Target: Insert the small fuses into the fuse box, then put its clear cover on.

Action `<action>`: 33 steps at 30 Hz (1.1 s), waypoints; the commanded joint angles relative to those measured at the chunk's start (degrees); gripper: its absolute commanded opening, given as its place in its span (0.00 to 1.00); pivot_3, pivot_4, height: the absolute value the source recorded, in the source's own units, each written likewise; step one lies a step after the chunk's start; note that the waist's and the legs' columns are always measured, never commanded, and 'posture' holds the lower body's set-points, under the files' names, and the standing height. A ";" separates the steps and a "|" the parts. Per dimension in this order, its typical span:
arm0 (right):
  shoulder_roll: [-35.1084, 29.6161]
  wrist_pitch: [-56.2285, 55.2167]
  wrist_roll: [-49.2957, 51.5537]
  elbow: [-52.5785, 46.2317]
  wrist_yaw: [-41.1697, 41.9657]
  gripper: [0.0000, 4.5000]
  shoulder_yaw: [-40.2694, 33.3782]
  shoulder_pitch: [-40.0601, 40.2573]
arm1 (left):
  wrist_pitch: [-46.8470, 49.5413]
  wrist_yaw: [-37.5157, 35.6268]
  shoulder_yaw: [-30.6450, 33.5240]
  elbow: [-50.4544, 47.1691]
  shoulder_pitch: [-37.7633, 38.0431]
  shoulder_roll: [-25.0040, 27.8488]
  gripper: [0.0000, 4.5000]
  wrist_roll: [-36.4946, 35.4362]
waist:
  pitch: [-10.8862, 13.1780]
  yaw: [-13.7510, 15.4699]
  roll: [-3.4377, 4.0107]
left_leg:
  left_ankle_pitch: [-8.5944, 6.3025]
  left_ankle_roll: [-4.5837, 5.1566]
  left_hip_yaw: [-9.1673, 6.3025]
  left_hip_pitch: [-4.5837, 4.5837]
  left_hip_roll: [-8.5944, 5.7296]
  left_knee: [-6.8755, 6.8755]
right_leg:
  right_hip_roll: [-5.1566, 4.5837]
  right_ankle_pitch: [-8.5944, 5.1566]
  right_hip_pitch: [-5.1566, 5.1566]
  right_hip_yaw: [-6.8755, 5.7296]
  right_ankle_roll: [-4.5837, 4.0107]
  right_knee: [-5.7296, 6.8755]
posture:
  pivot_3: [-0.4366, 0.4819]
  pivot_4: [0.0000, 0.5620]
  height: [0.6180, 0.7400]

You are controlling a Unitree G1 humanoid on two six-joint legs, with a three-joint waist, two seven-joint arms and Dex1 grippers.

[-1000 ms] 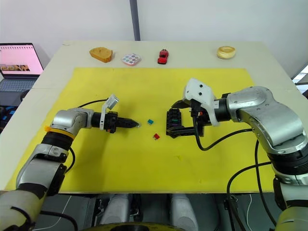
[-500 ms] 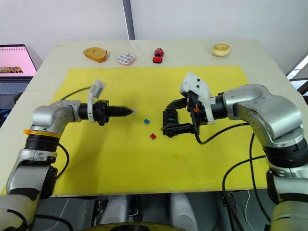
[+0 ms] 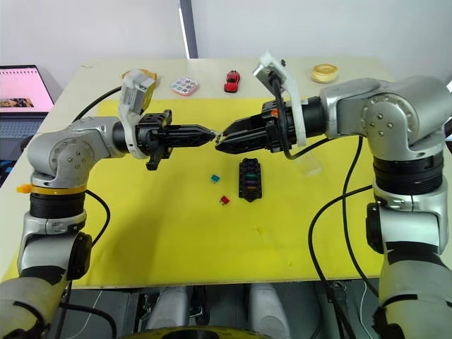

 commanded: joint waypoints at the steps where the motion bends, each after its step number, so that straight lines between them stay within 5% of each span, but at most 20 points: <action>1: 0.49 -0.07 0.53 0.36 -0.23 0.59 -0.43 -2.38 | -1.87 0.12 -0.31 -0.54 -0.57 0.40 0.00 -0.36 | 0.00 0.02 0.00 | 0.00 0.00 0.00 -0.01 0.00 0.00 | 0.00 0.00 -0.01 0.00 0.00 0.00 | 0.48 0.27 1.00; 24: -0.51 -1.17 0.33 0.34 0.78 0.59 0.51 -2.76 | -4.01 -0.07 -1.98 -0.70 0.40 1.87 0.00 -0.19 | 0.00 0.03 0.00 | 0.02 -0.04 0.00 -0.12 0.00 0.00 | 0.00 0.01 -0.11 0.00 0.02 0.00 | 0.48 0.27 1.00; 27: -0.57 -1.30 0.38 0.18 0.82 0.41 0.52 -2.62 | -4.26 -0.16 -2.20 -0.71 0.42 1.93 0.00 -0.14 | 0.00 0.03 0.00 | 0.02 -0.04 0.01 -0.12 0.00 0.00 | 0.00 0.01 -0.11 0.00 0.02 -0.01 | 0.48 0.27 1.00; 30: -0.62 -1.27 0.48 0.06 0.83 0.07 0.47 -2.58 | -4.36 -0.22 -2.36 -0.86 0.47 2.02 0.00 -0.09 | 0.00 0.03 0.00 | 0.02 -0.04 0.01 -0.13 0.00 0.00 | 0.00 0.01 -0.12 0.00 0.02 -0.01 | 0.48 0.27 1.00; 33: -0.59 -1.19 0.51 -0.07 0.84 0.01 0.40 -2.53 | -4.35 -0.29 -2.47 -1.10 0.61 2.17 0.00 -0.09 | 0.00 0.03 0.00 | 0.02 -0.04 0.01 -0.13 0.00 0.00 | 0.00 0.01 -0.13 0.00 0.02 -0.01 | 0.48 0.27 1.00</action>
